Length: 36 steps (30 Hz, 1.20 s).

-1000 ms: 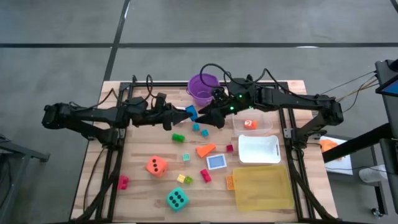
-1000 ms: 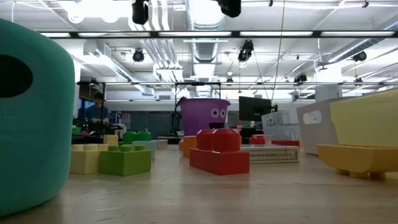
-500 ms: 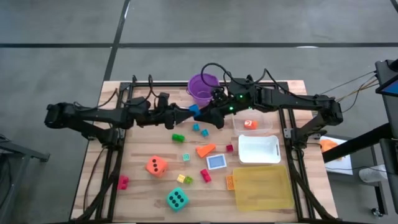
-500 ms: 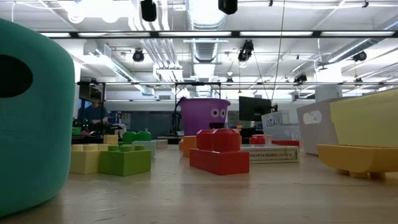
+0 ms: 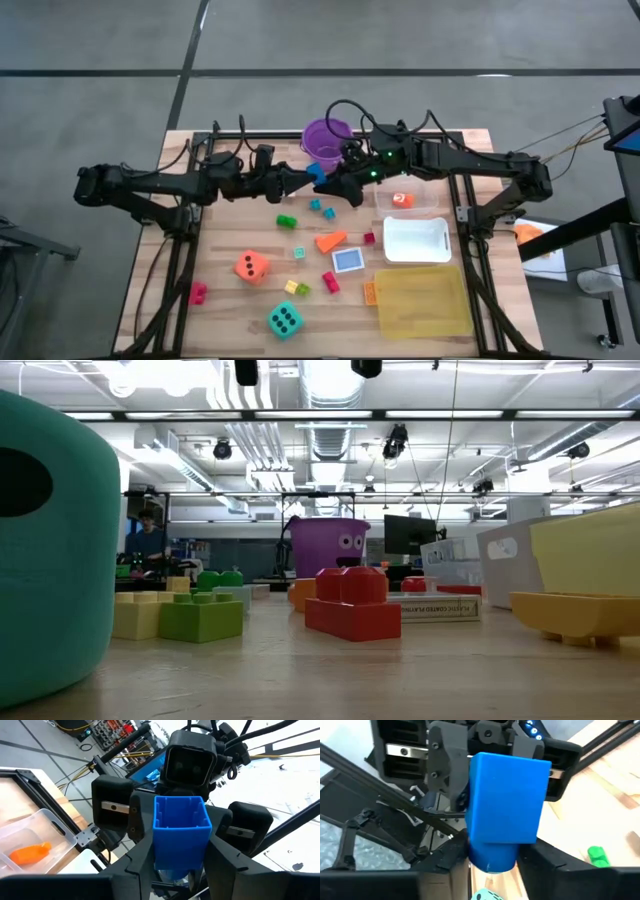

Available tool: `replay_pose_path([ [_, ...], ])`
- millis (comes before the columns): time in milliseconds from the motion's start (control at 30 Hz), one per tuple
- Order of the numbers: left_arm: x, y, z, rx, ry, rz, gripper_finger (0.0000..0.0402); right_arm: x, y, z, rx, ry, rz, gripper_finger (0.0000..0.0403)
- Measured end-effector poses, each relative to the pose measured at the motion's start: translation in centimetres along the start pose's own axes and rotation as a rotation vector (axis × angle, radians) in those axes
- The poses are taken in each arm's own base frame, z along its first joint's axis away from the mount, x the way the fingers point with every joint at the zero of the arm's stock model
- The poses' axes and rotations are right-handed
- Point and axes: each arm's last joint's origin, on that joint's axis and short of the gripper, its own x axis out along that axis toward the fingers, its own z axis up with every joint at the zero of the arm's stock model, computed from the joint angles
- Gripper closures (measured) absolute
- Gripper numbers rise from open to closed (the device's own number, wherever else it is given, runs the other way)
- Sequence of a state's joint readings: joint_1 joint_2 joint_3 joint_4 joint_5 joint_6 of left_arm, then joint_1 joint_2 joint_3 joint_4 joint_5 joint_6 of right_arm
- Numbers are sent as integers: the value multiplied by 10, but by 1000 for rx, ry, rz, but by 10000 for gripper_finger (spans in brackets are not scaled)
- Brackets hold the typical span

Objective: Pick & Place Toys
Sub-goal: Put the dark blue game piece into the transparent bin

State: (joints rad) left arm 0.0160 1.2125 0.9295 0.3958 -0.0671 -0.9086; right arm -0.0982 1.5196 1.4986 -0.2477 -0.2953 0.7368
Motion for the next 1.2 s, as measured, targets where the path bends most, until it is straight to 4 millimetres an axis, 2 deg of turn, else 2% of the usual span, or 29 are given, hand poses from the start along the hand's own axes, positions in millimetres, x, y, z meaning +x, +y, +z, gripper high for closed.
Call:
replay_pose_path([
  [67,0,0,0,7,1,0,273,-1,0,0,-3,3,3,296],
  [267,0,0,-2,8,32,-14,273,-1,2,-1,-20,30,33,296],
  [333,0,0,-2,16,43,-23,273,-1,2,-1,-31,35,39,276],
  [500,0,-2,-3,15,98,-68,273,-3,3,-1,-48,51,64,190],
  [600,0,0,-5,15,118,-59,273,-3,3,-2,-44,62,72,170],
  [733,0,0,-5,15,121,-51,273,-3,3,-2,-21,66,70,193],
  [933,0,0,-4,22,95,-39,273,-3,3,-2,-13,67,71,275],
  [1200,0,0,-4,19,88,-34,273,-3,3,-2,-10,66,72,280],
])
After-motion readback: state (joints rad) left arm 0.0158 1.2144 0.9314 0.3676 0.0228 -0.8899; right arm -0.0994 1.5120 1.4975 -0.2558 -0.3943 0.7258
